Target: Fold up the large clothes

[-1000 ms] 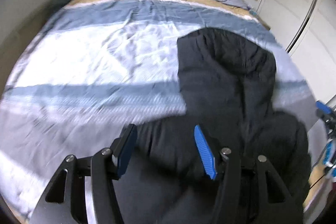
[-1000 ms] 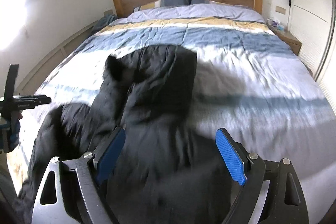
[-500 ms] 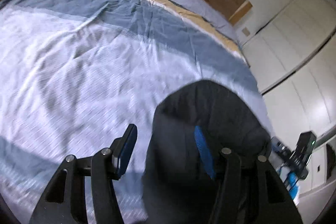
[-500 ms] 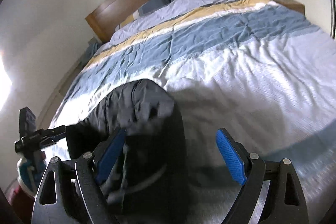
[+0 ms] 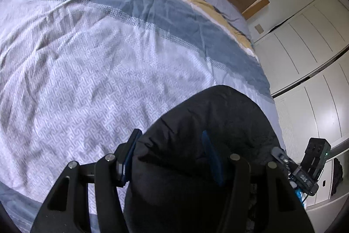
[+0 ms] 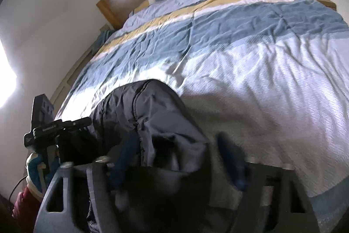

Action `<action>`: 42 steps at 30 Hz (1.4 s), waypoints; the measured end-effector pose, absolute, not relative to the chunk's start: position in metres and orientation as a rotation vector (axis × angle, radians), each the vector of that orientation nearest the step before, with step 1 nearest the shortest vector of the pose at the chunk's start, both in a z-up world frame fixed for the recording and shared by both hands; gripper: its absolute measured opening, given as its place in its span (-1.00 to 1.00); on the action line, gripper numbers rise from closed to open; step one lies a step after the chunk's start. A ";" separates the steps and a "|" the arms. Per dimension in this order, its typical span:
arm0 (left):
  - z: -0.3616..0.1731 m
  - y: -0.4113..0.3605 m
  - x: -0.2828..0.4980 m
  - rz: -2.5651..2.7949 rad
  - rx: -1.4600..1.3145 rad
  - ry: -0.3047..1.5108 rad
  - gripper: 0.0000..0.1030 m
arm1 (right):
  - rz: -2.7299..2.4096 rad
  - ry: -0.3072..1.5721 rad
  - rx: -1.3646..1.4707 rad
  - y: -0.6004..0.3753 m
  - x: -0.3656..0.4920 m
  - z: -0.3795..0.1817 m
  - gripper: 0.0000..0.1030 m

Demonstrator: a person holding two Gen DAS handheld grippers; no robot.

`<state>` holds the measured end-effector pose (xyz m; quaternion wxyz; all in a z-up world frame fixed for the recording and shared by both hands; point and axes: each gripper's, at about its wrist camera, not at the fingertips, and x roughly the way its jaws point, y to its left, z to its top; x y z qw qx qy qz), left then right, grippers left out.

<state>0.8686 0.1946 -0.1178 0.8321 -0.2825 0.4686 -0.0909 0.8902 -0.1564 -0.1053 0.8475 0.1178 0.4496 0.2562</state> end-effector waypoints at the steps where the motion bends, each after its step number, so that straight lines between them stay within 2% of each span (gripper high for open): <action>1: -0.116 0.191 0.866 -0.186 -0.578 0.987 -0.20 | 0.533 0.955 0.215 -0.152 0.889 -0.104 -0.62; 2: -0.115 0.187 0.865 -0.177 -0.549 0.994 -0.76 | 0.529 0.962 0.183 -0.148 0.888 -0.103 -0.75; 3: -0.114 0.184 0.863 -0.164 -0.529 1.006 -0.83 | 0.530 0.966 0.161 -0.146 0.886 -0.101 -0.75; 10: -0.069 0.168 0.807 -0.146 -0.421 0.988 -0.87 | 0.600 0.945 0.047 -0.137 0.831 -0.054 -0.82; 16: -0.015 0.163 0.701 -0.205 -0.421 0.928 -0.87 | 0.699 0.888 0.002 -0.137 0.742 0.002 -0.84; 23: 0.004 0.157 0.564 -0.256 -0.389 0.918 -0.90 | 0.772 0.819 0.060 -0.167 0.619 0.027 -0.85; 30: 0.006 0.152 0.472 -0.284 -0.386 0.879 -0.90 | 0.800 0.776 0.098 -0.189 0.532 0.021 -0.85; 33: -0.010 0.150 0.442 -0.299 -0.367 0.873 -0.90 | 0.825 0.766 0.098 -0.195 0.498 0.013 -0.85; 37: -0.051 0.146 0.414 -0.287 -0.338 0.917 -0.90 | 0.812 0.821 0.110 -0.204 0.465 -0.024 -0.84; 42: -0.072 0.139 0.399 -0.279 -0.343 0.925 -0.91 | 0.774 0.901 0.163 -0.211 0.455 -0.071 -0.84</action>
